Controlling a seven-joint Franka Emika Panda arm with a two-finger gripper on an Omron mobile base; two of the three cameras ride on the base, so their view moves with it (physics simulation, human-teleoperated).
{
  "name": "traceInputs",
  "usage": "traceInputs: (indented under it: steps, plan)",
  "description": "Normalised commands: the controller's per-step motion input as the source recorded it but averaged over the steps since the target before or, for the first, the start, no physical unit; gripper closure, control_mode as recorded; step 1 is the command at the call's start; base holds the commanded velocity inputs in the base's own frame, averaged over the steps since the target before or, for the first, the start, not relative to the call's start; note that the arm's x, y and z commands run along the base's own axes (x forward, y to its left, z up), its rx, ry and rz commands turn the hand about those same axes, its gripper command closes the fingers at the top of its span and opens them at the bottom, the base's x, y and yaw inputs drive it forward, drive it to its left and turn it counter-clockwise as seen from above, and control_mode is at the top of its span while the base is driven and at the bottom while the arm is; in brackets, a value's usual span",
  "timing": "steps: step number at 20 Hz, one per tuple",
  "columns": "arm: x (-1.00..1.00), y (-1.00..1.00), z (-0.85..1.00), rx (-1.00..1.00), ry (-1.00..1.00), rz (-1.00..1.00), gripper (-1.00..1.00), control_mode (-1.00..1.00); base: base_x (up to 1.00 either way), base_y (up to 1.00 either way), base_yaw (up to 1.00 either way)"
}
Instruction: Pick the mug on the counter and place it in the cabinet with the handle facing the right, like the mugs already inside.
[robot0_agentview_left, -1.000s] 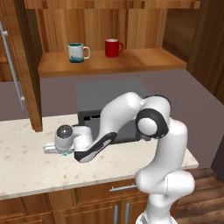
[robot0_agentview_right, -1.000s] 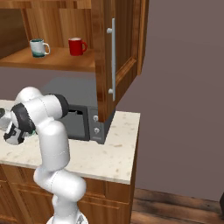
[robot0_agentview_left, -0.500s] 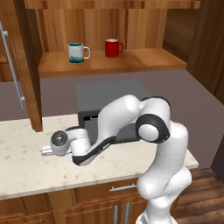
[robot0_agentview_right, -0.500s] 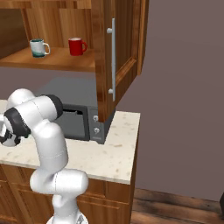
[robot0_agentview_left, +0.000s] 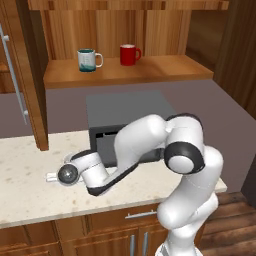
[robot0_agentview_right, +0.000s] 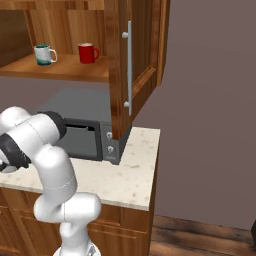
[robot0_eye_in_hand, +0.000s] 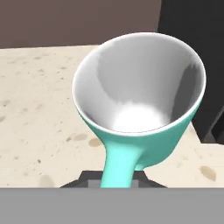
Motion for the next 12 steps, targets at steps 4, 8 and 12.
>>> traceInputs:
  steps: [4, 8, 12]
  plan:
    - [-0.16, -0.11, 0.38, 0.00, -0.18, 0.00, 1.00, -1.00, 0.00, 0.00, 0.00]
    - [-0.02, -0.15, 0.42, 0.00, -0.16, 0.00, 1.00, -1.00, 0.00, 0.00, 0.00]
    - [0.00, -0.15, 0.51, 0.00, -0.14, 0.00, 1.00, -1.00, 0.00, 0.00, 0.00]
